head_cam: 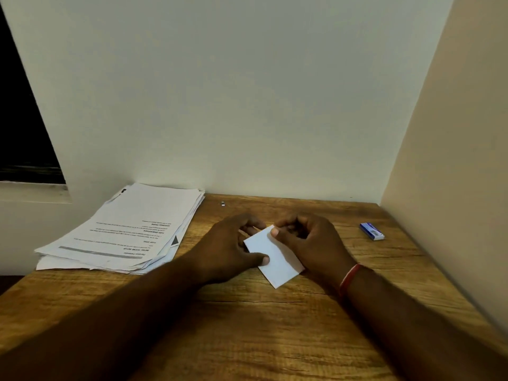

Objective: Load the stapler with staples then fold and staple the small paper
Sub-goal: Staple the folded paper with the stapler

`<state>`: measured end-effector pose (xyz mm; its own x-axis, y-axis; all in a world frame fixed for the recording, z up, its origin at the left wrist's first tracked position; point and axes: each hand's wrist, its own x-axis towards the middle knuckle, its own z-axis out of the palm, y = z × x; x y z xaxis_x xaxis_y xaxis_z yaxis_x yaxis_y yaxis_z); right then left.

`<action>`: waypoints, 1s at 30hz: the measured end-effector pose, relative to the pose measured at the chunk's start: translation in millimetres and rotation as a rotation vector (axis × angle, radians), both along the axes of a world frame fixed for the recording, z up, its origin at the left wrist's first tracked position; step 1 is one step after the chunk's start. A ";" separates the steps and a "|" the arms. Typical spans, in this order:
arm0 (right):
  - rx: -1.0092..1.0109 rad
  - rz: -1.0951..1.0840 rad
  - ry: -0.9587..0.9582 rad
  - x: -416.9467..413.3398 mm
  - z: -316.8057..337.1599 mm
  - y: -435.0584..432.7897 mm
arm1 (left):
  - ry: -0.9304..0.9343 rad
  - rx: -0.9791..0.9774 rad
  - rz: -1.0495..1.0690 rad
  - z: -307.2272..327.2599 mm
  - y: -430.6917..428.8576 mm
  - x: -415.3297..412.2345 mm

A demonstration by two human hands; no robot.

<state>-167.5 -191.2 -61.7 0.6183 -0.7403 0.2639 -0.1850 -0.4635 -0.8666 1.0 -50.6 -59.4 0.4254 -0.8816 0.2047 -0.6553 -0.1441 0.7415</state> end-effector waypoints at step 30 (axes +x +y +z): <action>0.776 0.331 -0.301 -2.9 13.6 2.9 | 0.501 -0.487 -0.011 0.9 -1.1 6.6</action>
